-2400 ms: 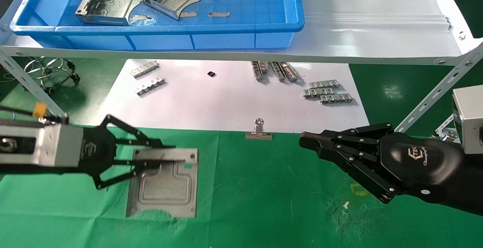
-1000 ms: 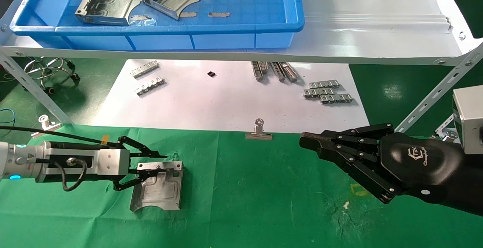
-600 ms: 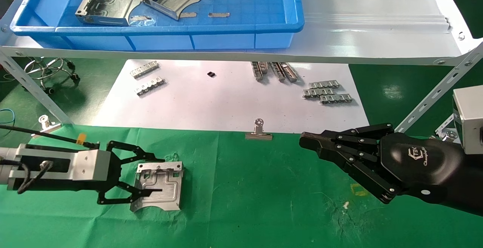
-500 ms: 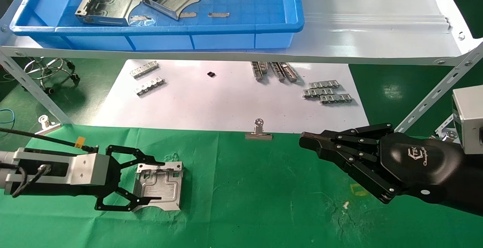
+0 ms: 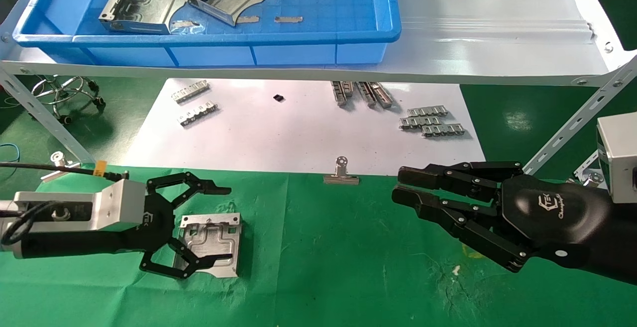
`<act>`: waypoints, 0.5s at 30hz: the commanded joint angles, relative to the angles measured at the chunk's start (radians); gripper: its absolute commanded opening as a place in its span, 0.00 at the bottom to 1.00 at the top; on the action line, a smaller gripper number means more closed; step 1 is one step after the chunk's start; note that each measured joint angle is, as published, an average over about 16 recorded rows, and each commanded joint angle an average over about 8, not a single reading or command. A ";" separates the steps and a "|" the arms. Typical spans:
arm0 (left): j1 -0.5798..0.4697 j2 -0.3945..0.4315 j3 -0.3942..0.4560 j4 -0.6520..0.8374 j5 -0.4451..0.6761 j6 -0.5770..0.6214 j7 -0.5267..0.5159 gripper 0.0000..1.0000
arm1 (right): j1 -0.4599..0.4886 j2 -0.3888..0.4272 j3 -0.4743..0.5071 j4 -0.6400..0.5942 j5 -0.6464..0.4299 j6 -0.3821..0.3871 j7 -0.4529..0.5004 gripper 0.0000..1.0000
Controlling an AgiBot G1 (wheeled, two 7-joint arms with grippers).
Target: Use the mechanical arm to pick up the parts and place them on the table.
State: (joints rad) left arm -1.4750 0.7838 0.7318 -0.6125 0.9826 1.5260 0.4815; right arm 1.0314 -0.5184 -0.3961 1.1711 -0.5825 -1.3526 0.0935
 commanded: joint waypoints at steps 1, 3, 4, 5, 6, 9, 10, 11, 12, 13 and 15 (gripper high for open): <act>0.019 -0.008 -0.022 -0.032 -0.012 -0.001 -0.032 1.00 | 0.000 0.000 0.000 0.000 0.000 0.000 0.000 1.00; 0.038 -0.017 -0.043 -0.064 -0.024 -0.003 -0.064 1.00 | 0.000 0.000 0.000 0.000 0.000 0.000 0.000 1.00; 0.048 -0.021 -0.054 -0.080 -0.030 -0.004 -0.079 1.00 | 0.000 0.000 0.000 0.000 0.000 0.000 0.000 1.00; 0.057 -0.025 -0.065 -0.096 -0.036 -0.004 -0.096 1.00 | 0.000 0.000 0.000 0.000 0.000 0.000 0.000 1.00; 0.067 -0.029 -0.075 -0.112 -0.042 -0.005 -0.112 1.00 | 0.000 0.000 0.000 0.000 0.000 0.000 0.000 1.00; 0.095 -0.041 -0.108 -0.160 -0.060 -0.007 -0.159 1.00 | 0.000 0.000 0.000 0.000 0.000 0.000 0.000 1.00; 0.105 -0.045 -0.118 -0.176 -0.066 -0.008 -0.175 1.00 | 0.000 0.000 0.000 0.000 0.000 0.000 0.000 1.00; 0.114 -0.049 -0.129 -0.192 -0.072 -0.009 -0.191 1.00 | 0.000 0.000 0.000 0.000 0.000 0.000 0.000 1.00; 0.124 -0.053 -0.140 -0.208 -0.078 -0.009 -0.207 1.00 | 0.000 0.000 0.000 0.000 0.000 0.000 0.000 1.00; 0.133 -0.057 -0.150 -0.224 -0.084 -0.010 -0.223 1.00 | 0.000 0.000 0.000 0.000 0.000 0.000 0.000 1.00; 0.153 -0.066 -0.172 -0.256 -0.096 -0.012 -0.255 1.00 | 0.000 0.000 0.000 0.000 0.000 0.000 0.000 1.00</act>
State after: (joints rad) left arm -1.3227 0.7182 0.5598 -0.8680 0.8868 1.5145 0.2270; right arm 1.0314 -0.5184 -0.3961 1.1711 -0.5825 -1.3526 0.0935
